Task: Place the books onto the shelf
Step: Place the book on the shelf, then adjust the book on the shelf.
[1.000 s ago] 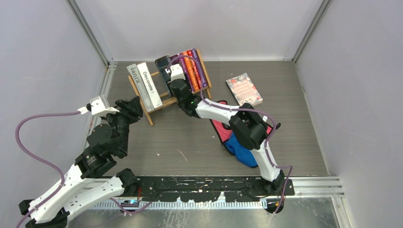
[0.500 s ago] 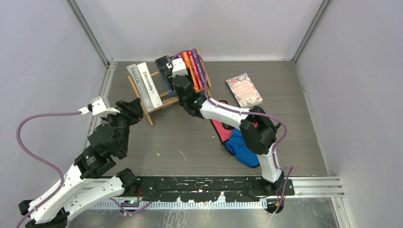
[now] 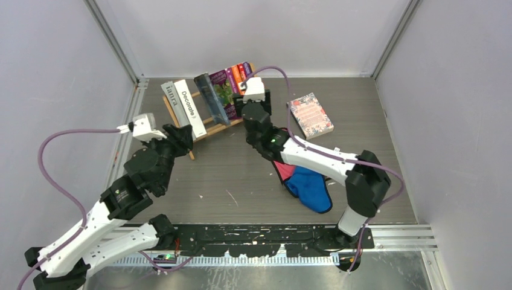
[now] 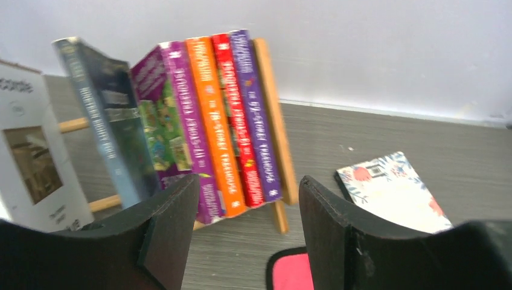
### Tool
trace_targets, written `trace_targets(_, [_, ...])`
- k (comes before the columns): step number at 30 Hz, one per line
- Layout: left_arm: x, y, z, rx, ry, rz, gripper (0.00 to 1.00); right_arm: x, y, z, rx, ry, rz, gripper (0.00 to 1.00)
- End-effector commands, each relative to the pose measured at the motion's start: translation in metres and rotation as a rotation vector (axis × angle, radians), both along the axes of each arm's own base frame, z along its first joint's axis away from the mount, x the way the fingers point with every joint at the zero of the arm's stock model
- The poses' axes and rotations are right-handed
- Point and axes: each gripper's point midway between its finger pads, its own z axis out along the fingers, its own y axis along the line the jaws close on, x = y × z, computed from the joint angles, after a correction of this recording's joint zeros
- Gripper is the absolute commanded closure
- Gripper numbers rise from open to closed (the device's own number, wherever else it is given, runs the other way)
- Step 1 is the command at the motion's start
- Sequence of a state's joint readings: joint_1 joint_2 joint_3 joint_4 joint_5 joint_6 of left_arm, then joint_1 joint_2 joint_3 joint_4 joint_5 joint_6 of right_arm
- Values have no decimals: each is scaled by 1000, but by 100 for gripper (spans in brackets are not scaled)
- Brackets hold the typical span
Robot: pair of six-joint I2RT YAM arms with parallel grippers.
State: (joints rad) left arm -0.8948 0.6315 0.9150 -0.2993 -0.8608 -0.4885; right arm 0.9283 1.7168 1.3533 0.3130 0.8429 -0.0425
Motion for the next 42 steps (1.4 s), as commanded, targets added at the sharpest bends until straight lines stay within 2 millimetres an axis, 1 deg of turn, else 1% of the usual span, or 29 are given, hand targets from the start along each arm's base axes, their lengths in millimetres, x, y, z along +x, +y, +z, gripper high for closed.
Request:
trace_targets(1, [5,-27,2,-1,21,-92,52,-7,-62,28,140,-37,-144,34])
trace_targets(5, [11,-38,-10,12,39,-105,52,-4,-106,15,184,-5,-211,33])
trace_targets(9, [18,-51,-22,31,63,-129,52,8,-149,-12,223,58,-293,33])
trace_targets(13, [27,-80,-38,66,100,-197,52,23,-199,-44,298,125,-397,32])
trace_targets(15, [32,-97,-44,78,114,-247,52,29,-224,-59,334,152,-454,32])
trace_targets(16, [34,-106,-47,86,122,-276,52,31,-237,-65,354,162,-481,32])
trace_targets(17, [36,-115,-50,92,131,-302,52,33,-255,-71,372,168,-521,32])
trace_targets(18, [38,-123,-53,100,140,-323,52,35,-266,-76,388,176,-543,32])
trace_targets(21, [44,-138,-61,125,169,-349,52,41,-291,-90,409,201,-589,31])
trace_targets(23, [47,-138,-64,133,176,-337,52,44,-299,-97,404,213,-602,31])
trace_targets(24, [48,-135,-64,132,175,-321,52,45,-298,-97,398,214,-593,31])
trace_targets(25, [49,-131,-62,123,171,-305,52,46,-296,-98,382,218,-571,31])
trace_targets(27, [50,-118,-58,101,163,-259,51,48,-281,-89,388,202,-501,31])
trace_targets(29, [50,-102,-50,75,146,-207,51,48,-258,-70,356,166,-417,33])
trace_targets(31, [47,-86,-40,53,119,-162,52,48,-225,-50,307,145,-325,33])
trace_targets(32, [44,-76,-32,41,103,-137,52,48,-209,-42,290,140,-276,33])
trace_targets(35, [36,-53,-19,27,83,-72,51,45,-157,-19,262,135,-125,34])
trace_targets(38, [28,-35,-13,7,78,-31,51,40,-107,-1,224,139,12,34])
trace_targets(40, [22,-26,-12,-24,75,-17,51,34,-70,9,200,143,107,35])
trace_targets(42, [17,-21,-11,-51,70,-14,51,29,-41,14,158,150,165,36])
